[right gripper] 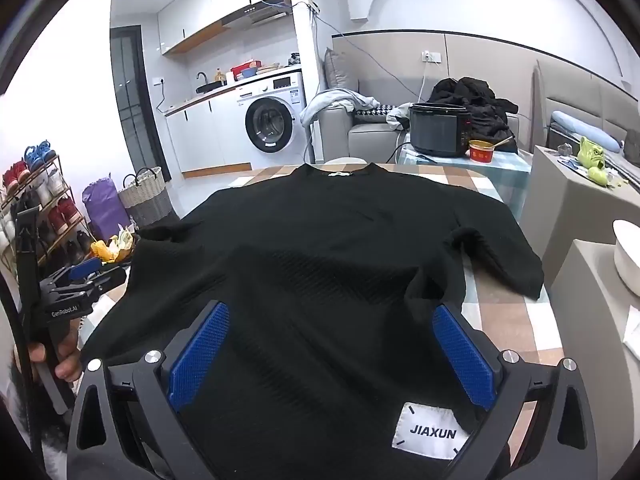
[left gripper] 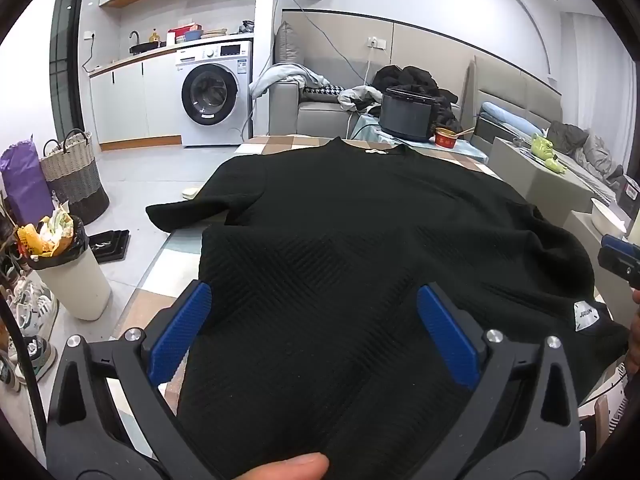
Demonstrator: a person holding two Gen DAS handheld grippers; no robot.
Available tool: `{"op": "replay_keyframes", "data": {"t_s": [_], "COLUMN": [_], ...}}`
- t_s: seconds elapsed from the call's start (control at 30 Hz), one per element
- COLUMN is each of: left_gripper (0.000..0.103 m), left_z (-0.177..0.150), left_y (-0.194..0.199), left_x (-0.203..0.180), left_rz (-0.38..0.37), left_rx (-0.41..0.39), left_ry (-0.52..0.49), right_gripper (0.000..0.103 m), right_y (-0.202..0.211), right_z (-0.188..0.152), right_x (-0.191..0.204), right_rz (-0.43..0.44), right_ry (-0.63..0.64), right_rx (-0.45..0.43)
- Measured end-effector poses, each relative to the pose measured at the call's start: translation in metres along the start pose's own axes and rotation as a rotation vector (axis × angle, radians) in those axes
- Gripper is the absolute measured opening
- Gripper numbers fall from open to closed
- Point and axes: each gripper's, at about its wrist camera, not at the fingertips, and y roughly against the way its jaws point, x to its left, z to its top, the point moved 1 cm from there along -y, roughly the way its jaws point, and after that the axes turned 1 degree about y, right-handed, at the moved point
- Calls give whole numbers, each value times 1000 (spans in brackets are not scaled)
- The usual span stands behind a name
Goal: Fold small clothes
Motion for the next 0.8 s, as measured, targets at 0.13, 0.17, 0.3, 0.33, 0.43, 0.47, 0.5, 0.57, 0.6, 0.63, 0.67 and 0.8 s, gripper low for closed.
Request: {"op": "replay_keyframes", "data": {"t_s": [0.13,0.17,0.3,0.33,0.43,0.47,0.5,0.57,0.6,0.63,0.67,0.8], "left_gripper": [103,103,103,103,103,103,103,103,103,103,102,103], "left_z": [-1,1,2,2,3,4,4,5,5,5,5,4], "left_y": [0,0,0,0,0,1,-1,0,0,1,1,-1], "left_x": [0,1,6,6,6,6,8,8,8,8,9,9], "left_rz": [4,6,-2,-2,-1,0,-2,-1,-1,-1,-1,2], "left_rx": [-1,-1,9,8,7,6,6,6,5,5,5,0], "left_ry": [6,8,17,15,11,9,21,21,21,20,20,25], "right_gripper": [103,103,103,103,103,103,103,103,103,103,103,103], "right_y": [-3,-3,-6,-5,-2,-2,-3,-2,-2,-2,-2,-1], "right_z": [0,0,2,-2,3,3,3,3,5,6,6,8], "right_x": [2,2,3,2,3,3,3,1,1,1,1,1], "right_rz": [-2,-1,0,3,6,6,5,0,-1,1,3,-2], "right_ry": [2,1,11,11,7,7,7,4,0,-4,-6,-2], "right_rx": [-5,-7,-7,-9,-6,-6,-8,-13,-13,-14,-15,-19]}}
